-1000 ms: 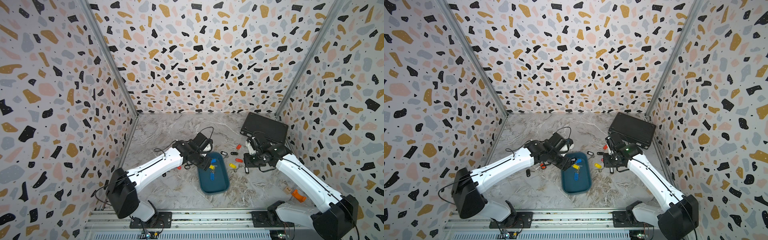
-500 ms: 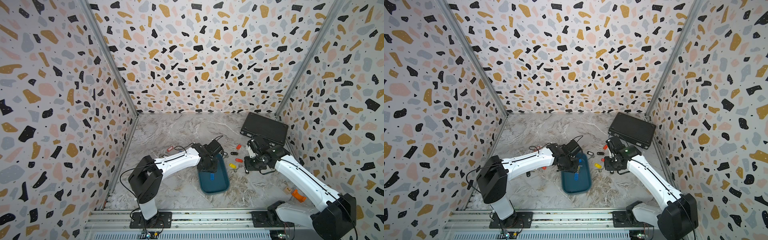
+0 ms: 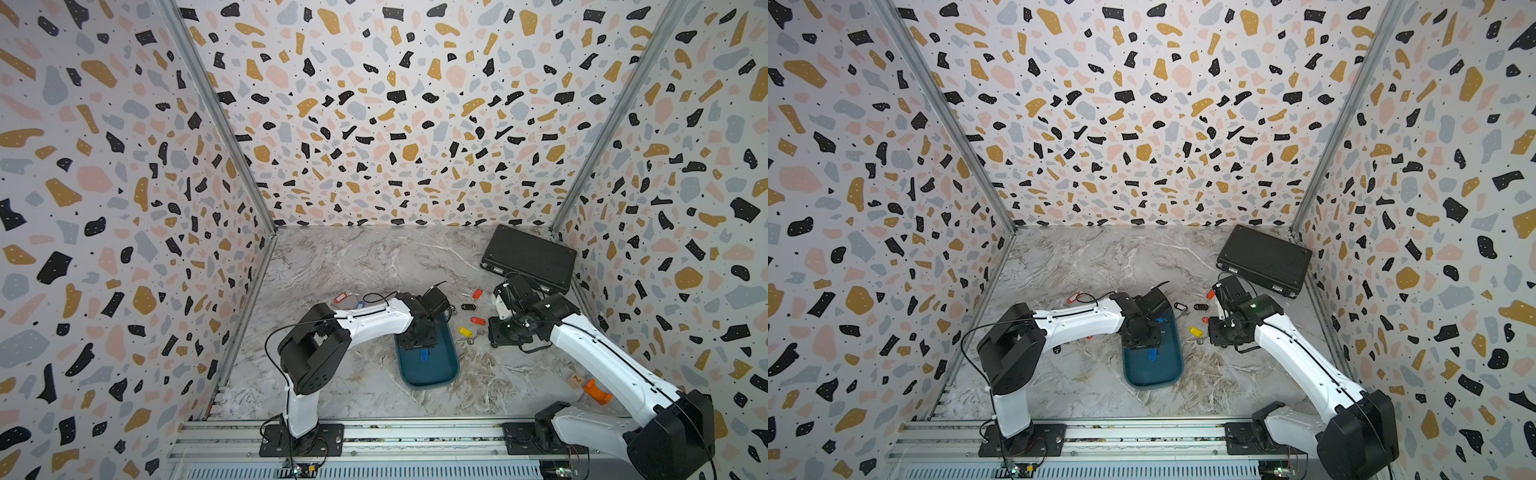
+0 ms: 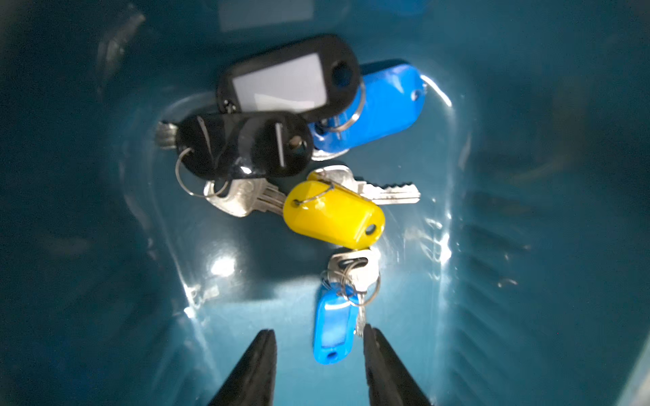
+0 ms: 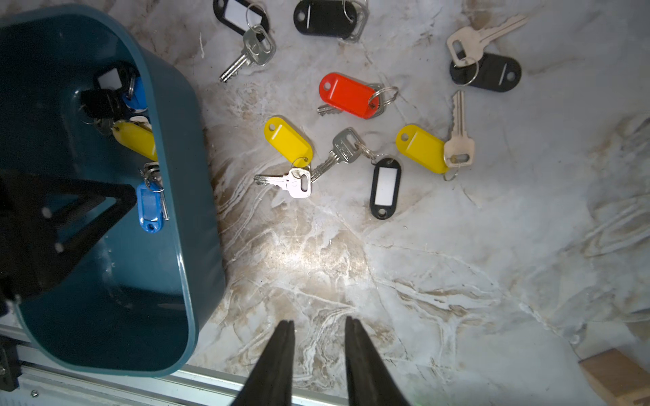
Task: Take the keys out of the storage box
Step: Pick up the key from the storage box.
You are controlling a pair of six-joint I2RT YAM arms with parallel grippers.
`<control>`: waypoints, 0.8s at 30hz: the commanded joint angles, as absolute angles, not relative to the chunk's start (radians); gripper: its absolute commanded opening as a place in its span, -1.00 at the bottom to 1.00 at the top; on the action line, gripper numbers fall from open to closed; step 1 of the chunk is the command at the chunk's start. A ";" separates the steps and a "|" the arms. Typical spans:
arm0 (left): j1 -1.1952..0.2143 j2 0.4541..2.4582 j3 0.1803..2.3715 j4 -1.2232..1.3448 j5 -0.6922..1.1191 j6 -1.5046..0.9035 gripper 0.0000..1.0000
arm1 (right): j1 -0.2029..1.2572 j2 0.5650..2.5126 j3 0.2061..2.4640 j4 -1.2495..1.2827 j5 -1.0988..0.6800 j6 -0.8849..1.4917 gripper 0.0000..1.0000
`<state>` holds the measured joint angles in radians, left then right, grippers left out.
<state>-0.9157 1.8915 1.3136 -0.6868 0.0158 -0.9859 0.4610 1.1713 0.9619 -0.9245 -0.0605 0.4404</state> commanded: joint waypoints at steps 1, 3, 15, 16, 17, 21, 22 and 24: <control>-0.922 1.915 1.356 -0.692 -0.005 -1.012 -0.02 | 0.457 1.144 0.951 -0.924 -0.066 0.440 -0.37; -0.922 1.927 1.364 -0.691 -0.005 -1.012 -0.02 | 0.457 1.141 0.950 -0.924 -0.067 0.442 -0.37; -0.922 1.968 1.406 -0.705 -0.025 -1.005 -0.07 | 0.457 1.138 0.942 -0.924 -0.070 0.439 -0.37; -0.922 1.972 1.409 -0.705 -0.024 -1.005 -0.08 | 0.456 1.138 0.941 -0.923 -0.072 0.439 -0.38; -0.922 1.976 1.410 -0.705 -0.024 -1.004 -0.10 | 0.457 1.138 0.940 -0.923 -0.074 0.439 -0.38; -0.923 1.992 1.411 -0.704 -0.015 -1.002 -0.16 | 0.456 1.140 0.937 -0.922 -0.074 0.437 -0.39; -0.923 1.992 1.408 -0.700 -0.014 -1.002 -0.17 | 0.456 1.140 0.936 -0.922 -0.072 0.437 -0.39; -0.922 1.994 1.405 -0.698 -0.015 -1.002 -0.22 | 0.456 1.141 0.935 -0.922 -0.074 0.437 -0.39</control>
